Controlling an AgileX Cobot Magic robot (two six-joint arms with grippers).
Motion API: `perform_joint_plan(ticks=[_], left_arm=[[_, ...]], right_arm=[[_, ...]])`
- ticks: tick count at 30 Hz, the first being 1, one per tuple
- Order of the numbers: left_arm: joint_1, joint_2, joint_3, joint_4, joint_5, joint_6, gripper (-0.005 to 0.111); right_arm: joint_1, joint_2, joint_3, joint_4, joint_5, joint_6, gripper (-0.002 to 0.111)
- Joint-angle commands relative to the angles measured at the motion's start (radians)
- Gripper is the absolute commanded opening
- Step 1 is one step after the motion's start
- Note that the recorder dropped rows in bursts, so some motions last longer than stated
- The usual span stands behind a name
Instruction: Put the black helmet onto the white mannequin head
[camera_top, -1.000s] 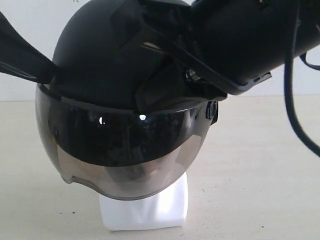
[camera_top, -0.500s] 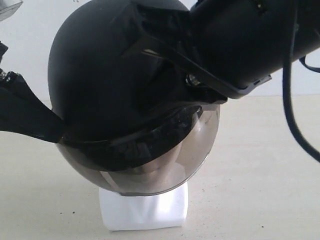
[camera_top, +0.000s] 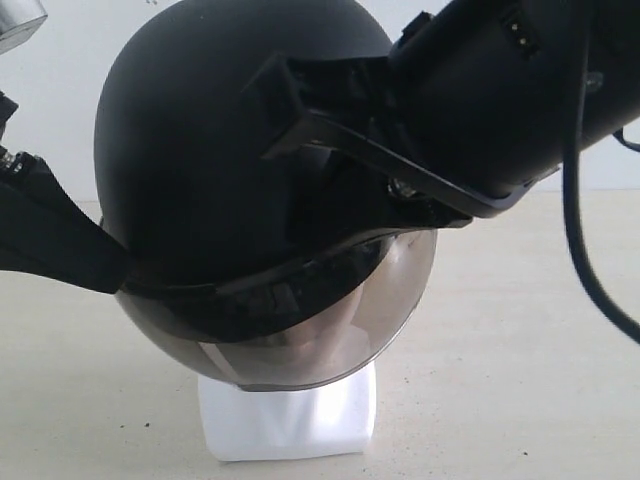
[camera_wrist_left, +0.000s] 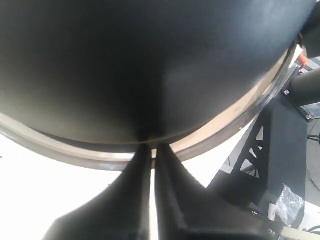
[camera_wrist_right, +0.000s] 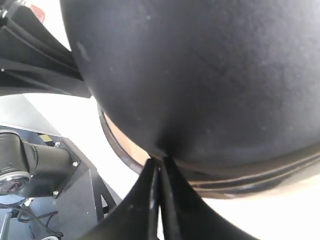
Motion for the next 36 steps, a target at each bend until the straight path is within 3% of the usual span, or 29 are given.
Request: perform_joint_plan(ticks=[1, 24, 32, 34, 36], left_arm=[[-0.008, 0.004, 0.009, -0.01, -0.01, -0.003, 0.004], [-0.012, 0.004, 0.052, 0.0, -0.01, 0.019, 0.004], [-0.01, -0.157, -0.058, 0.004, -0.01, 0.041, 0.004], [-0.01, -0.221, -0.072, 0.08, -0.029, 0.029, 0.004], [-0.01, -0.259, -0.072, 0.186, -0.136, -0.054, 0.004]], right_arm=[[0.0, 0.005, 0.007, -0.047, 0.011, 0.003, 0.0], [0.0, 0.014, 0.007, -0.103, 0.132, 0.01, 0.0], [-0.002, -0.108, 0.005, -0.196, 0.001, 0.123, 0.0], [-0.002, -0.152, 0.005, -0.277, -0.07, 0.174, 0.0], [-0.002, -0.17, 0.005, -0.369, -0.107, 0.228, 0.0]])
